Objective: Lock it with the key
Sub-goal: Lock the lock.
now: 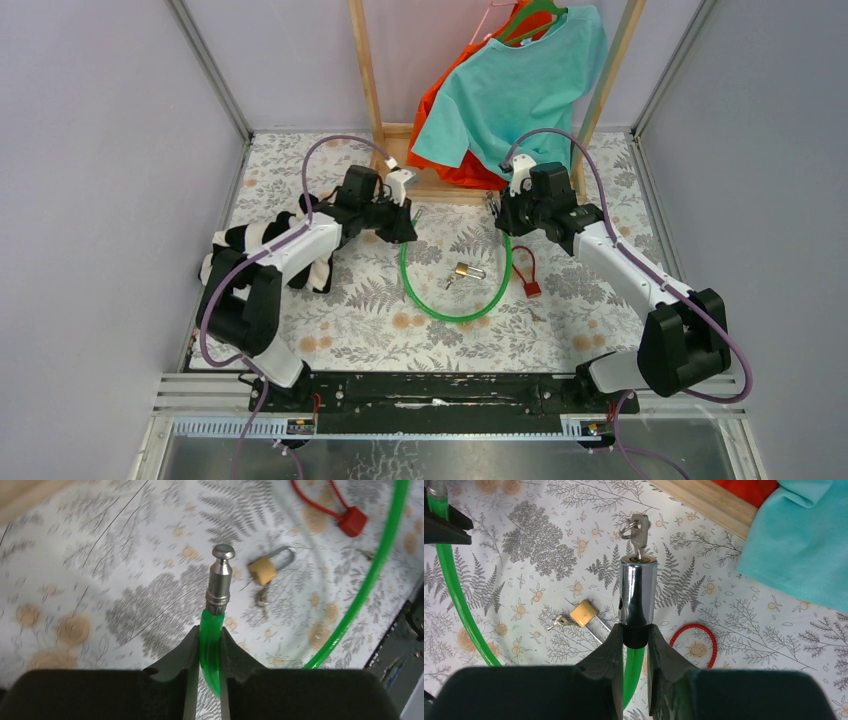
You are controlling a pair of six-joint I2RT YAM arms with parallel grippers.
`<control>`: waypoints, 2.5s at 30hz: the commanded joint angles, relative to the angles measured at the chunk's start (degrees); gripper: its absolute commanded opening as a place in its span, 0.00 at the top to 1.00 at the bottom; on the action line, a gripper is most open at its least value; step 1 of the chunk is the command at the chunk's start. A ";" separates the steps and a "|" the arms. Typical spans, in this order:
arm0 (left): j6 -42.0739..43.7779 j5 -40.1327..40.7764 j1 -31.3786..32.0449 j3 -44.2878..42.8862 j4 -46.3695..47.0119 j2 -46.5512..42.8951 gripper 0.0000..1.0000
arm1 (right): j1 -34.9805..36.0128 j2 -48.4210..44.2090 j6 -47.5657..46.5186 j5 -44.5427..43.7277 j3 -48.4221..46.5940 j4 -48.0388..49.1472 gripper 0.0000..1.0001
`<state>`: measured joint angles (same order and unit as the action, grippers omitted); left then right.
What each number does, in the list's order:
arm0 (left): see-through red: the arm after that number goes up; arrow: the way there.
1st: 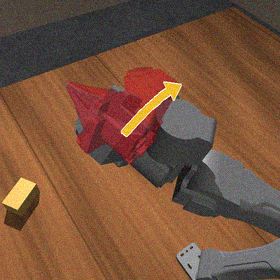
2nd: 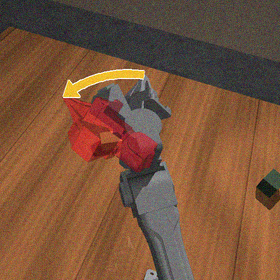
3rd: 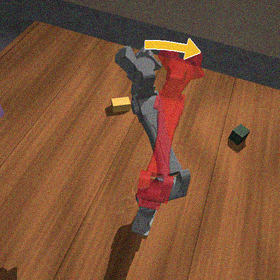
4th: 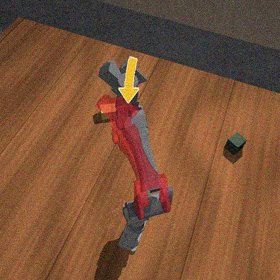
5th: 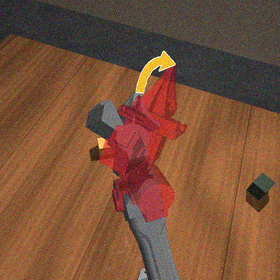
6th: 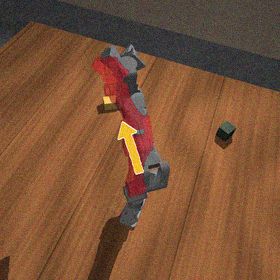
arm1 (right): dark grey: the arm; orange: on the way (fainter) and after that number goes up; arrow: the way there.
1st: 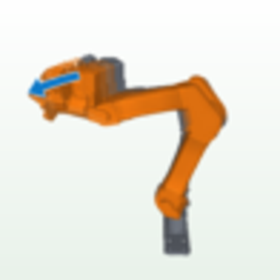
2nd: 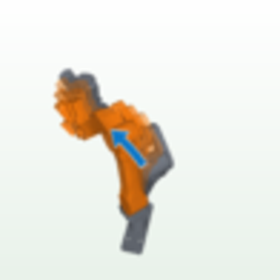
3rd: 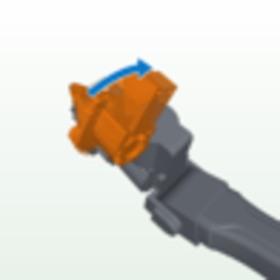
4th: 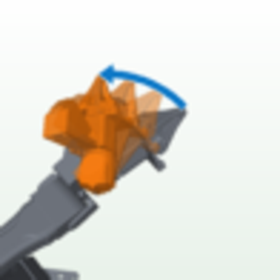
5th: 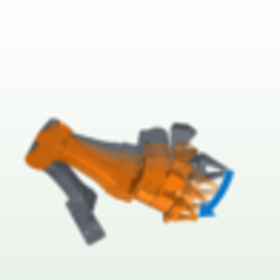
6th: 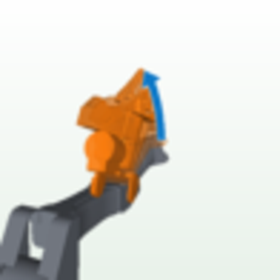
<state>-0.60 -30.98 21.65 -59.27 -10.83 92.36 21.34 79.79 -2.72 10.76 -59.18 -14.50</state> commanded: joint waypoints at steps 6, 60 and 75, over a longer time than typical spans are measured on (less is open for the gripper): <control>5.72 -10.72 6.87 -11.49 -7.12 2.69 1.00 | -0.14 -0.28 -3.02 9.92 -4.59 2.48 1.00; -21.35 -22.81 11.36 -24.77 -9.48 19.08 1.00 | 6.67 -3.69 -14.15 0.57 1.03 4.44 1.00; -30.60 -27.64 10.87 -21.20 -2.00 19.84 1.00 | 8.37 -3.55 -16.64 -2.53 0.99 4.89 1.00</control>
<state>-27.31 -54.52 32.60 -80.90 -18.11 111.81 28.53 77.95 -19.44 8.54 -56.90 -13.08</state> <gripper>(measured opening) 0.218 0.208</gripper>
